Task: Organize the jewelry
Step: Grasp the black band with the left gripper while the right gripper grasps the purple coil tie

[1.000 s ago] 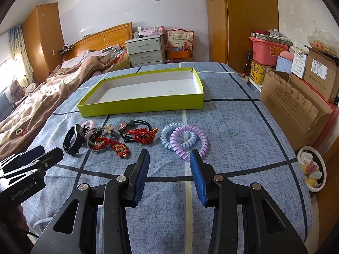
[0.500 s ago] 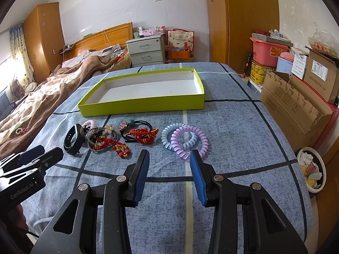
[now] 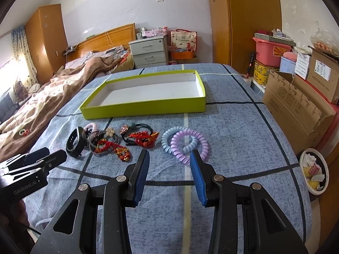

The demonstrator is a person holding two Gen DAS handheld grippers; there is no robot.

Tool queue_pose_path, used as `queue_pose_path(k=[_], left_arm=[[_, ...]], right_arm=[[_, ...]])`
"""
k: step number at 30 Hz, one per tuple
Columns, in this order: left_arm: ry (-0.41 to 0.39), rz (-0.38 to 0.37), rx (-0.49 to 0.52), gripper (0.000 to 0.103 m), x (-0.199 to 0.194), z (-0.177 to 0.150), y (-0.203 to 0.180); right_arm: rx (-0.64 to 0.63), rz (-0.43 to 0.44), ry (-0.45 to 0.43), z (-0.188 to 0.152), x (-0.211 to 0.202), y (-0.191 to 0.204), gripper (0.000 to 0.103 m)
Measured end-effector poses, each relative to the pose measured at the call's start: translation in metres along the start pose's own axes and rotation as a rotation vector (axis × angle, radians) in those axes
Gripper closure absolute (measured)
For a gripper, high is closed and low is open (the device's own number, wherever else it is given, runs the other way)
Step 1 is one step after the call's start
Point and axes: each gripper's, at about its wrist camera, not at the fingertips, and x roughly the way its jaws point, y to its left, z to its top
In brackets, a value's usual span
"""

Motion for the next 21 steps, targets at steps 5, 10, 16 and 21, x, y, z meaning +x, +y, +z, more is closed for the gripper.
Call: queue_pose_path(k=[5,10,16,21], left_arm=[[0.010,0.031,-0.028,0.038,0.006,0.008,0.019],[0.050,-0.012,-0.058,0.038,0.019,0.017,0.033],[0.103,-0.017,-0.071,0.038,0.036,0.021,0.038],[0.134,-0.051,-0.093,0.038,0.046,0.021,0.038]], right_arm=[[0.008,-0.050,0.010,0.007,0.007,-0.023,0.062],[0.000,-0.069,0.068,0.011,0.024,-0.038,0.062],[-0.008,-0.029,0.134,0.015,0.046,-0.050,0.062],[-0.020,0.019,0.179,0.015,0.057,-0.050,0.062]])
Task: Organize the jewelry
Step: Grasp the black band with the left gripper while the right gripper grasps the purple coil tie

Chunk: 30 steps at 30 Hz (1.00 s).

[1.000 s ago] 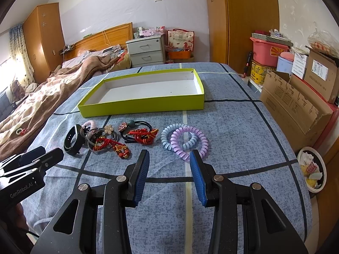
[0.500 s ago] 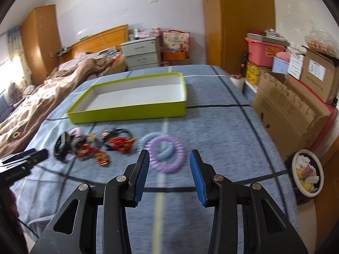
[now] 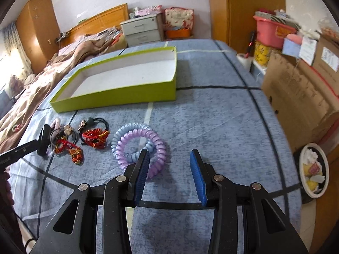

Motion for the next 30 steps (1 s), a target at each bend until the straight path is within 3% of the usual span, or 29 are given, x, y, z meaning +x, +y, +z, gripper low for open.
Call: queue_pose_path(k=[5,10,12,16,19,22,30], left_arm=[[0.001,-0.011,0.003,0.039,0.002,0.003,-0.004],[0.009,0.033,0.036,0.039,0.006,0.007,-0.006],[0.012,0.037,0.041,0.039,0.007,0.008,-0.006],[0.014,0.046,0.058,0.039,0.009,0.009,-0.006],[0.012,0.060,0.082,0.046,0.011,0.011,-0.007],[0.012,0.081,0.109,0.056,0.012,0.014,-0.005],[0.009,0.092,0.174,0.069,0.017,0.020,-0.008]], right_arm=[[-0.016,0.014,0.008,0.002,0.002,0.000,0.062],[-0.031,0.016,0.008,0.003,0.003,0.002,0.063],[-0.028,0.015,0.009,0.004,0.004,0.002,0.078],[-0.024,0.010,0.012,0.004,0.004,0.000,0.084],[-0.023,0.000,0.012,0.005,0.004,-0.001,0.092],[-0.013,0.005,0.009,0.005,0.005,-0.004,0.092],[-0.005,0.007,0.008,0.005,0.004,-0.006,0.092]])
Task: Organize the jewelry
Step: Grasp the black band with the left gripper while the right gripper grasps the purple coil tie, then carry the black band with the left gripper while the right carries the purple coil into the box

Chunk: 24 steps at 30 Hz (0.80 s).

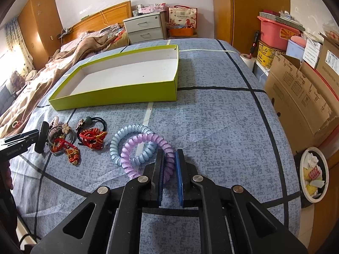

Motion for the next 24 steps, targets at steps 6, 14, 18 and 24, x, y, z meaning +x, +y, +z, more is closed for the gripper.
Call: queue_pose_path(k=[6,14,18,24], left_arm=[[-0.003,-0.038,0.039,0.094,-0.001,0.001,-0.008],[-0.018,-0.051,0.006,0.095,-0.005,0.001,-0.002],[-0.034,-0.064,-0.014,0.095,-0.011,0.001,0.003],[-0.049,-0.075,-0.022,0.095,-0.019,0.005,0.005]], right_arm=[[0.008,0.002,-0.007,0.000,-0.001,-0.001,0.092],[0.017,0.008,-0.020,0.003,-0.006,0.000,0.093],[0.018,0.019,-0.038,0.005,-0.011,0.001,0.093],[0.033,0.033,-0.065,0.012,-0.018,0.001,0.093]])
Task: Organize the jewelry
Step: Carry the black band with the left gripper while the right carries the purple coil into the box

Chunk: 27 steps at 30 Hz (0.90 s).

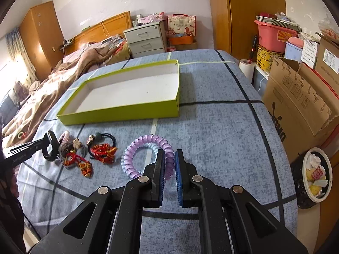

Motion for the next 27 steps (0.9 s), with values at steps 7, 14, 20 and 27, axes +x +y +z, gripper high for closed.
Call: queue_pose_path(k=[7,14,20,27], left_arm=[[-0.016,0.005,0.005,0.095,-0.005,0.008,0.000],[-0.037,-0.009,-0.015,0.095,-0.016,0.015,0.002],[-0.048,-0.010,-0.009,0.095,-0.022,0.026,0.005],[-0.071,-0.033,-0.002,0.095,-0.017,0.053,0.004]], right_arm=[[-0.001,0.008,-0.021,0.010,-0.005,0.005,0.093],[-0.006,0.019,-0.037,0.020,-0.007,0.009,0.093],[-0.015,0.030,-0.044,0.029,-0.007,0.012,0.093],[-0.033,0.017,-0.057,0.058,0.003,0.015,0.093]])
